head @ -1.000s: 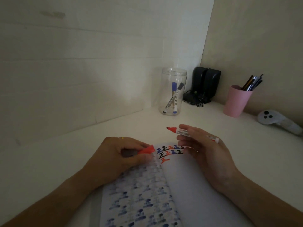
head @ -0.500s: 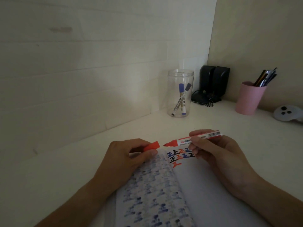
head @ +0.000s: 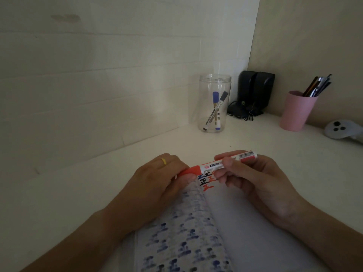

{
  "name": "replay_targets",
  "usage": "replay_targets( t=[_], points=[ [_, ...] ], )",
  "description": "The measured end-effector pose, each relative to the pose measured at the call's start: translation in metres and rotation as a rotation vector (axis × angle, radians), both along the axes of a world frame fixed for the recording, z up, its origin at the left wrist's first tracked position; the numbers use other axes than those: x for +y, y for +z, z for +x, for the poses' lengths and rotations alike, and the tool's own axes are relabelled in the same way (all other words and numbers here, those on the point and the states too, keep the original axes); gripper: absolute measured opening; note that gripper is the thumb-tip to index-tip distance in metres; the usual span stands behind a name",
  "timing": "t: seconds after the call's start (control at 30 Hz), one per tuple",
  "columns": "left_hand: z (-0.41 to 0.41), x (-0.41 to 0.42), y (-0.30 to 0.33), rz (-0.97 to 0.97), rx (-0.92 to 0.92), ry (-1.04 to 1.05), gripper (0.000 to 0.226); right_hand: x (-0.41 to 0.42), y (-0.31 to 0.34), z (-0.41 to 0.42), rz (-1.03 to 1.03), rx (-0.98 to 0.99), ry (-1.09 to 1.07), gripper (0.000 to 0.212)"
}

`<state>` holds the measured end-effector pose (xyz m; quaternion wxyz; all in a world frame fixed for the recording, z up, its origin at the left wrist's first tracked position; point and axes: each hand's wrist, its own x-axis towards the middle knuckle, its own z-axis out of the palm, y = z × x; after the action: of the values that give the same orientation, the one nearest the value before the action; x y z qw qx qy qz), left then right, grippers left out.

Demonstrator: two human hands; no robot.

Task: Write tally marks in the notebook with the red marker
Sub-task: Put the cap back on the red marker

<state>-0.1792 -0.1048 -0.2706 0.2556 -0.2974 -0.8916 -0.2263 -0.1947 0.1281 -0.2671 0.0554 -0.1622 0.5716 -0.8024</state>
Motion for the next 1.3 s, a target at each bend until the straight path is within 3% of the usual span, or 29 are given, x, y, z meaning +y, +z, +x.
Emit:
replay_targets(
  t=[0.3, 0.43, 0.57, 0.67, 0.83, 1.17, 1.3],
  points=[
    [0.01, 0.007, 0.006, 0.055, -0.049, -0.053, 0.033, 0.003, -0.002, 0.008, 0.048, 0.045, 0.08, 0.019],
    [0.005, 0.007, 0.009, 0.245, -0.073, -0.029, 0.036, 0.0, -0.002, 0.01, 0.194, 0.089, 0.161, 0.008],
    [0.003, 0.004, 0.003, 0.178, -0.026, 0.042, 0.041, -0.001, 0.001, 0.008, 0.154, -0.002, 0.211, 0.018],
    [0.0, -0.004, 0.0, 0.122, 0.012, 0.13, 0.037, 0.007, 0.002, -0.004, 0.048, -0.054, 0.056, 0.046],
    [-0.011, -0.016, -0.003, 0.014, 0.056, 0.227, 0.037, 0.006, -0.006, -0.013, 0.159, -0.033, -0.085, 0.072],
    [-0.009, -0.022, -0.003, 0.058, 0.095, 0.319, 0.042, 0.008, 0.002, -0.012, 0.071, -0.165, -0.071, 0.059],
    [-0.008, -0.024, -0.002, 0.082, 0.123, 0.318, 0.042, 0.003, 0.027, -0.025, 0.177, -0.113, -0.2, 0.061]
  ],
)
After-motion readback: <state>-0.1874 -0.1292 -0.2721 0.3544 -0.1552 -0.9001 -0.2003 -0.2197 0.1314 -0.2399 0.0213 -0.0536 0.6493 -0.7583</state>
